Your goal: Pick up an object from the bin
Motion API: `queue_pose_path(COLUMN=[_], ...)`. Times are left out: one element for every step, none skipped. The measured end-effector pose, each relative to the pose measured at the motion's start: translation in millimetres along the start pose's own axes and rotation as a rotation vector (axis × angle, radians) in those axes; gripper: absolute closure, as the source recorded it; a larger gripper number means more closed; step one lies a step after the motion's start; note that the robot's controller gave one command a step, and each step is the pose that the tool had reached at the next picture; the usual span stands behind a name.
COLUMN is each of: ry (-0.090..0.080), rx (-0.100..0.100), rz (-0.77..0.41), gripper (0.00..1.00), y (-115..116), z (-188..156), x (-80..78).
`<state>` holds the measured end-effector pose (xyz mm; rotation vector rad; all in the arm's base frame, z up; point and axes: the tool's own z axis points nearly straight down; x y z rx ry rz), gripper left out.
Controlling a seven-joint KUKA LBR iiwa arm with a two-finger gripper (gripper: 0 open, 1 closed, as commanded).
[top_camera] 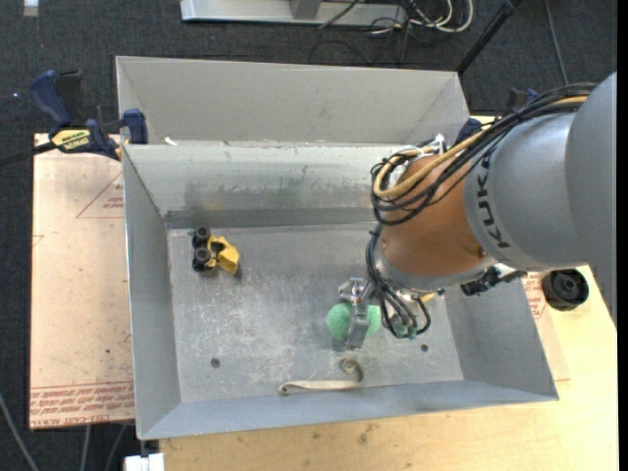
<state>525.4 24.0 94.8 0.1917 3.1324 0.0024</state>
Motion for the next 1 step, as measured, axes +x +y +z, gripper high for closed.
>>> queue_pose_path(ry=[0.001], rx=[0.000], rz=[0.000], gripper=[1.00], y=[0.0], z=[-4.6], x=[0.2])
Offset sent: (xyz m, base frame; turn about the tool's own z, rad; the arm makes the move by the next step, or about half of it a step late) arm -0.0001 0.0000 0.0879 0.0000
